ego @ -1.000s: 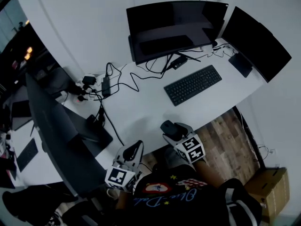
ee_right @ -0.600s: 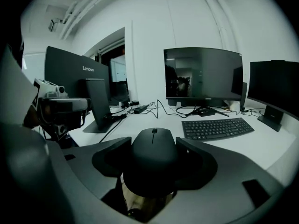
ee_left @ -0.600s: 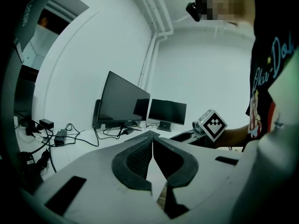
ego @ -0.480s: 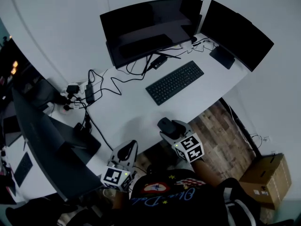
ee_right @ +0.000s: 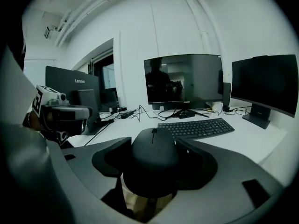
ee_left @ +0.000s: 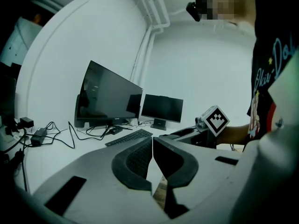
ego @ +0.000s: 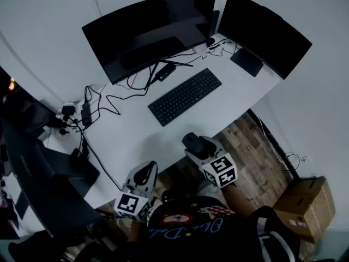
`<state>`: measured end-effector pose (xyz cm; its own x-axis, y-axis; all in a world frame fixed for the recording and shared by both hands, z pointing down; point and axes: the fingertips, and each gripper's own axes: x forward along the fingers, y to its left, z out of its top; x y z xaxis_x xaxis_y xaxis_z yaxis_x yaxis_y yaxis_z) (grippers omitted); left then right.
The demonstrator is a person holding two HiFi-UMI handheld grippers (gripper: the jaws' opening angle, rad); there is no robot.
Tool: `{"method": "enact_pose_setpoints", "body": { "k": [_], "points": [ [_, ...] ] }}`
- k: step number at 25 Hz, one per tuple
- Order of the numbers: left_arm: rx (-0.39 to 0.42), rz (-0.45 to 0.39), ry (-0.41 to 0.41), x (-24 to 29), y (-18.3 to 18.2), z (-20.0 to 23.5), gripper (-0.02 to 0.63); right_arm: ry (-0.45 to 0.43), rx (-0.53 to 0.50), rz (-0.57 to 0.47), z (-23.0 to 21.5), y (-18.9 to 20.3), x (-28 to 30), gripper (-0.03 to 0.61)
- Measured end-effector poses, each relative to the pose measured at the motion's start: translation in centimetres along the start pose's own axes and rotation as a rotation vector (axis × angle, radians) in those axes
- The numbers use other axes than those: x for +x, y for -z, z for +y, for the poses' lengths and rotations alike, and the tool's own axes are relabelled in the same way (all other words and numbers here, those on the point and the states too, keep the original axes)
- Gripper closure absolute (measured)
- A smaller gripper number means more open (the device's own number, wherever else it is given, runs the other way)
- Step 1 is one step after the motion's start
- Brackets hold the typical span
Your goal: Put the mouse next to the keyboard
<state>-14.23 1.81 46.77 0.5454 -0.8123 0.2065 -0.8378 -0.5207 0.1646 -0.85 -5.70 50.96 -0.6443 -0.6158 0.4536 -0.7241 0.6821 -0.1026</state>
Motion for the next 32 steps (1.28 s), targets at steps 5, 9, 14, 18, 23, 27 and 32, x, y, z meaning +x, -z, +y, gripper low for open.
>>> {"method": "enact_pose_setpoints", "body": {
  "k": [5, 9, 14, 18, 23, 27, 32],
  "points": [
    [-0.020, 0.020, -0.013, 4.0, -0.2, -2.4, 0.610, -0.007, -0.006, -0.006, -4.6, -0.1, -1.7, 0.288],
    [-0.010, 0.021, 0.005, 7.9, -0.9, -4.7, 0.610, 0.001, -0.003, -0.012, -8.7, 0.0, -3.1, 0.288],
    [0.011, 0.027, 0.029, 13.0, -1.2, -7.5, 0.610, 0.020, 0.002, -0.030, -14.0, 0.2, -5.1, 0.288],
    [0.015, 0.029, 0.049, 16.5, -1.6, -9.9, 0.611, 0.036, 0.006, -0.037, -17.8, 0.3, -6.5, 0.288],
    [0.029, 0.037, 0.059, 19.6, -2.1, -12.4, 0.611, 0.039, 0.019, -0.049, -21.4, 0.5, -7.9, 0.288],
    [0.028, 0.058, 0.050, 21.2, -2.0, -13.6, 0.610, 0.034, 0.033, -0.066, -23.4, 0.4, -8.7, 0.288],
    [0.051, 0.053, 0.060, 23.1, -2.4, -15.4, 0.611, 0.033, 0.038, -0.083, -25.2, 0.6, -10.1, 0.288]
  ]
}}
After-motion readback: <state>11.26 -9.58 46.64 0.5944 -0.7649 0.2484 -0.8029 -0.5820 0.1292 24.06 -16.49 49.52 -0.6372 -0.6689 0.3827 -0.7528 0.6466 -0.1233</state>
